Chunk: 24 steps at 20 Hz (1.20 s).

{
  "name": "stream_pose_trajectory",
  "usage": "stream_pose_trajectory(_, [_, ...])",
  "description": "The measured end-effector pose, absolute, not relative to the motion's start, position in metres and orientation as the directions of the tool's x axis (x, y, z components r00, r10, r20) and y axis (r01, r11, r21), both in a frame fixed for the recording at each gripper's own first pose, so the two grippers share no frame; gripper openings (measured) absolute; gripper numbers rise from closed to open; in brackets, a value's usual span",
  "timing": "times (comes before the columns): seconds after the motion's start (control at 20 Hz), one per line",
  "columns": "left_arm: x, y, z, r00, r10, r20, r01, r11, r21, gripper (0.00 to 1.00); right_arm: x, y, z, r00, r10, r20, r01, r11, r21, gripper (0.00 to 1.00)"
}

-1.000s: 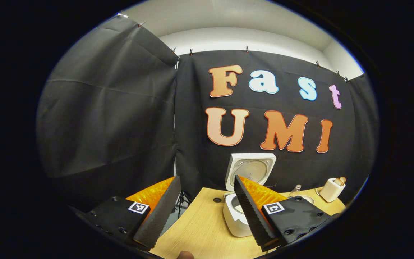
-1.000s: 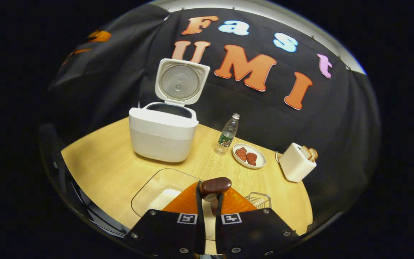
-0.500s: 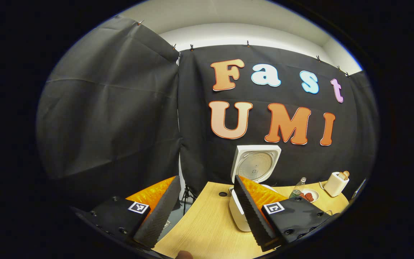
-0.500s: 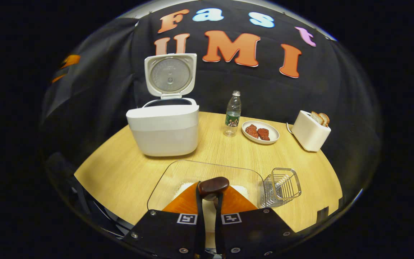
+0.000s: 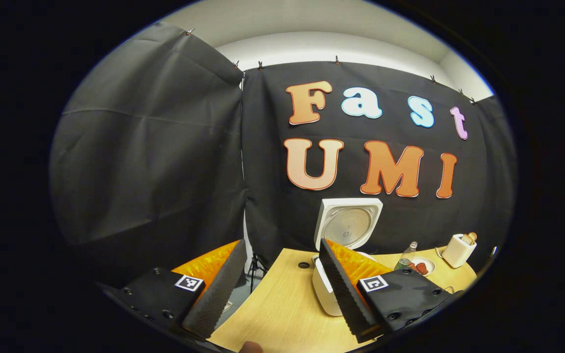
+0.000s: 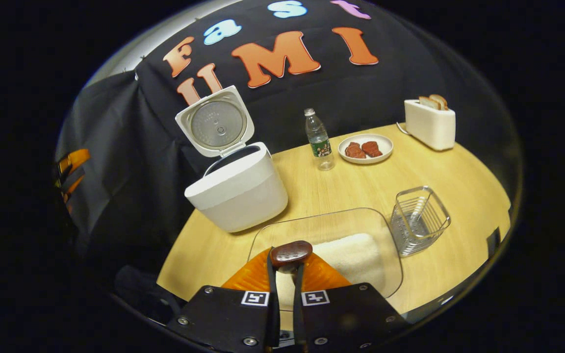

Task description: Close the left gripper, press the button to open the rice cooker; take a wooden spoon from the chopstick holder with the right hand, scoop a spoonful of rice and pour it into the rice cooker, then put the wooden spoon back into the chopstick holder.

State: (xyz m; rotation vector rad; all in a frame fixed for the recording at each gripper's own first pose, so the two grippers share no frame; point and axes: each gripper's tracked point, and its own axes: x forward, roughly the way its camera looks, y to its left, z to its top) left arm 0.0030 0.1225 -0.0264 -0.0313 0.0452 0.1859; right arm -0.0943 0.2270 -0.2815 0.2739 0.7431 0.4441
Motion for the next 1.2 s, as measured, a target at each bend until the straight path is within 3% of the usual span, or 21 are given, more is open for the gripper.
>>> stream_pose_trajectory(0.15, [0.005, 0.118, -0.028, 0.983, 0.177, -0.050, -0.179, 0.983, -0.029, 1.00, -0.091, 0.225, -0.288, 0.633, 0.521, -0.573, -0.221, 0.830, 0.512, 0.10])
stream_pose_trajectory(0.45, [0.007, 0.109, -0.028, 0.985, 0.164, -0.050, -0.165, 0.986, -0.021, 1.00, -0.078, 0.192, -0.315, 0.617, 0.560, -0.553, 0.120, 0.628, 0.769, 0.10])
stream_pose_trajectory(1.2, [0.009, 0.096, -0.022, 0.988, 0.152, -0.032, -0.153, 0.987, -0.038, 1.00, -0.059, 0.156, -0.258, 0.693, 0.580, -0.429, 0.217, 0.400, 0.891, 0.10])
